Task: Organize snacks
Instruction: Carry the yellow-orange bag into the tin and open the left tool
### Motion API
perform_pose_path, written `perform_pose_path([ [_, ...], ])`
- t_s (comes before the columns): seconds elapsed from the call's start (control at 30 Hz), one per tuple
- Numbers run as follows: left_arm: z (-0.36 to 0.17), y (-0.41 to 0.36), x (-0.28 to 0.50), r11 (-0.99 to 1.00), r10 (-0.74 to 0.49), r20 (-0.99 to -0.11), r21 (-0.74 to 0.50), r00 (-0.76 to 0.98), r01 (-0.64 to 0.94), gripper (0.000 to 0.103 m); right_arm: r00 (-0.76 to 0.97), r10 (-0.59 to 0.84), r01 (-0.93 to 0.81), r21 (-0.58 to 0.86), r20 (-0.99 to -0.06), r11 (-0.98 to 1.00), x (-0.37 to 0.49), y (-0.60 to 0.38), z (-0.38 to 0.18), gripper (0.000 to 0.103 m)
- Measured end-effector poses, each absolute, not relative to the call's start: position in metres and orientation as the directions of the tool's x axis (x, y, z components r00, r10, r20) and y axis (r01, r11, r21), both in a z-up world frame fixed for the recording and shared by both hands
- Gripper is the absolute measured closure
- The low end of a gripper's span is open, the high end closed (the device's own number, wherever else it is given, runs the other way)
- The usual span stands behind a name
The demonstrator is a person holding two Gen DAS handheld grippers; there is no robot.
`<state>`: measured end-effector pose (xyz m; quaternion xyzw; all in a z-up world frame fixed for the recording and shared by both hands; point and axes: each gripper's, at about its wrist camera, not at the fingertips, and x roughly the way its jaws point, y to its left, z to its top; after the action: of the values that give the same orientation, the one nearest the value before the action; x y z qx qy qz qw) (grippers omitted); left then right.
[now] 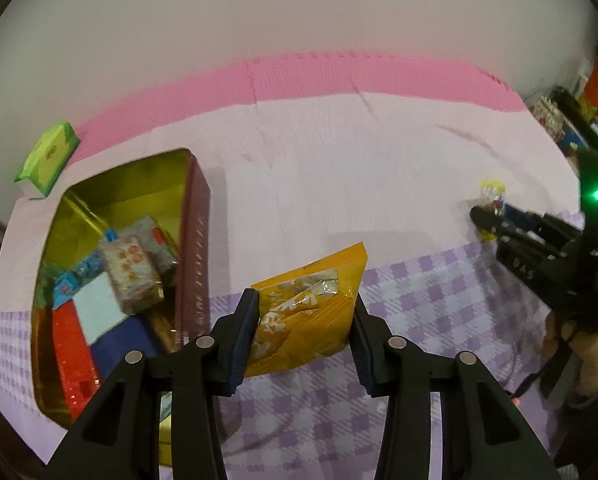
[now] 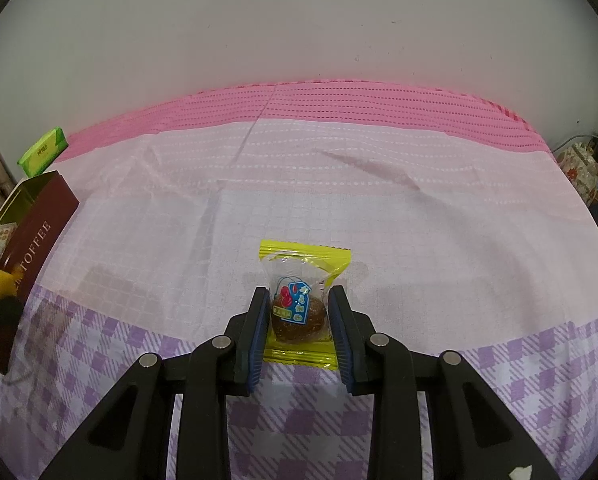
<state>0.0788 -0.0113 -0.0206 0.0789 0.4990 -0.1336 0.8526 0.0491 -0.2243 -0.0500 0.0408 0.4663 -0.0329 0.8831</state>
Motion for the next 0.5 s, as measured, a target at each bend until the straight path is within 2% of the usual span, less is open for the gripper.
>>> perform_pose_path([
  [0.23, 0.011, 0.014, 0.074, 0.966, -0.156, -0.84, -0.021, 0.52, 0.256, 0.059, 0.56, -0.036, 0.097, 0.022, -0.828, 0.995, 0.049, -0.221, -0.05, 0.074],
  [0.5, 0.024, 0.058, 0.087, 0.989, -0.078, -0.821, 0.009, 0.566, 0.15, 0.059, 0.559, -0.045, 0.099, 0.013, -0.828, 0.995, 0.048, -0.22, -0.051, 0.074],
])
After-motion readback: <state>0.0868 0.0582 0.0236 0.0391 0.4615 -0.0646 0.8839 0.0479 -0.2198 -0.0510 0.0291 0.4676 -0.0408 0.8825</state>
